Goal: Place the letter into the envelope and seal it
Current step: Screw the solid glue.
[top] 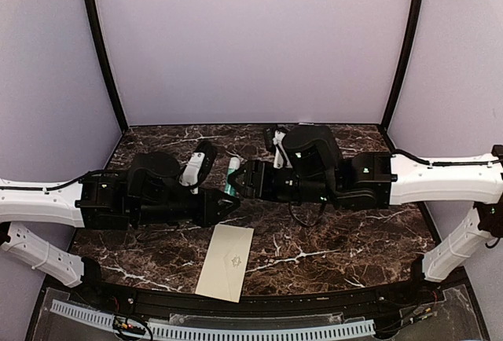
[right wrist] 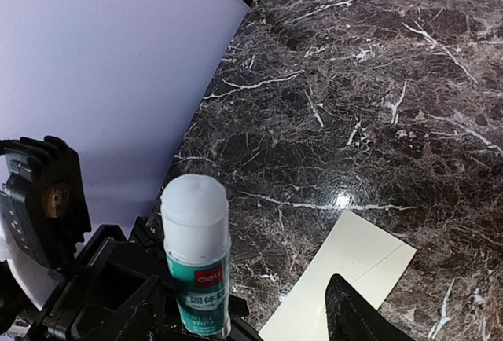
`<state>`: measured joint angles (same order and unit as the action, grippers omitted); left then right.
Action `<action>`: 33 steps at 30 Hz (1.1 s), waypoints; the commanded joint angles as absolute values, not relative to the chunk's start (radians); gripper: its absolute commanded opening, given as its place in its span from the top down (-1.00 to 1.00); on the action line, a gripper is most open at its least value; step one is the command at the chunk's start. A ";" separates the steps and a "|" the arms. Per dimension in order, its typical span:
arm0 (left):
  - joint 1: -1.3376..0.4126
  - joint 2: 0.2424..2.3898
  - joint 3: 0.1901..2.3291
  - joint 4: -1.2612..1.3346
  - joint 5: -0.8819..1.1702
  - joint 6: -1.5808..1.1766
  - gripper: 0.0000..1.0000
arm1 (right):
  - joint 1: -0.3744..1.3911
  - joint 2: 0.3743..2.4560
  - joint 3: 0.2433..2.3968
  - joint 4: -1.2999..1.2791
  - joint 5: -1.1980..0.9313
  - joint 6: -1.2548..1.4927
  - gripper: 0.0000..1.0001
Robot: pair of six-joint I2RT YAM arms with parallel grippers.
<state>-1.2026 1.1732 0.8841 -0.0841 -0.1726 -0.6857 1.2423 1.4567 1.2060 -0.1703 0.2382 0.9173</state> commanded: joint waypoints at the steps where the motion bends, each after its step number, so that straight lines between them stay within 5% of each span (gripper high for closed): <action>1: -1.207 1.169 0.874 -0.062 -0.157 -0.697 1.00 | 1.250 1.489 1.275 -0.193 0.237 0.923 -0.30; 9: -1.210 1.198 0.886 -0.066 -0.137 -0.684 1.00 | 1.249 1.539 1.320 -0.189 0.238 0.903 -0.10; 22: -1.215 1.199 0.880 -0.058 -0.106 -0.672 1.00 | 1.241 1.553 1.319 -0.197 0.244 0.902 0.98; 33: -1.211 1.119 0.831 0.112 0.155 -0.688 1.00 | 1.185 1.373 1.074 0.175 -0.065 0.790 1.00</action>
<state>-1.2091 1.1816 0.8494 0.0059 -0.0006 -0.6910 1.2110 1.4448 1.1385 -0.0162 0.0856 0.8680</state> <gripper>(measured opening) 0.223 0.208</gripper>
